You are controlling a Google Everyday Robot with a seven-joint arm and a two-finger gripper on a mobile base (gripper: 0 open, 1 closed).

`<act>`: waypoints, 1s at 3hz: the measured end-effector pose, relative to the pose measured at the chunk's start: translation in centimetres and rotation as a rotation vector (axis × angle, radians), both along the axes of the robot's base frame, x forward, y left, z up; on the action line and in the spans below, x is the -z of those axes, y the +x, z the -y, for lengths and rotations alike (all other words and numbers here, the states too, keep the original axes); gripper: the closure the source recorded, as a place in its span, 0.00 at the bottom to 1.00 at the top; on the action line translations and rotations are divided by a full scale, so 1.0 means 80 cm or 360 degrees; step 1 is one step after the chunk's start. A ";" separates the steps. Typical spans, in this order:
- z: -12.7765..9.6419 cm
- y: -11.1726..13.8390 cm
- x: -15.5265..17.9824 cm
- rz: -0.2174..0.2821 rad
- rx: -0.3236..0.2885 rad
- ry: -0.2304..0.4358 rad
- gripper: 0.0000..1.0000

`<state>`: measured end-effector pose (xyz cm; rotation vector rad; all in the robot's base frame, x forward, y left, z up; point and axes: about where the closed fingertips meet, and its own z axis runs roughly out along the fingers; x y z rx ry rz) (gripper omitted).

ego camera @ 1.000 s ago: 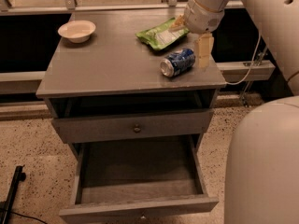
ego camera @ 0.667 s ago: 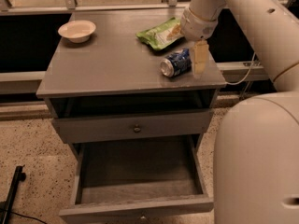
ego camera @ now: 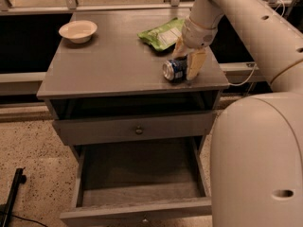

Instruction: Place pepsi can into middle drawer

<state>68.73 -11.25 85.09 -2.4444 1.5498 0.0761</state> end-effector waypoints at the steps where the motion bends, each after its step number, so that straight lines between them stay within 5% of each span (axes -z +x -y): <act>1: -0.007 -0.006 0.006 -0.0008 -0.0038 -0.0014 0.61; 2: -0.016 -0.023 -0.006 0.0001 -0.0066 0.0028 0.85; 3: -0.012 -0.061 -0.043 0.0089 0.0014 0.0122 1.00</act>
Offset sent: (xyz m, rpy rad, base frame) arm -0.0538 0.0137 0.0209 0.0304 0.0355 0.0717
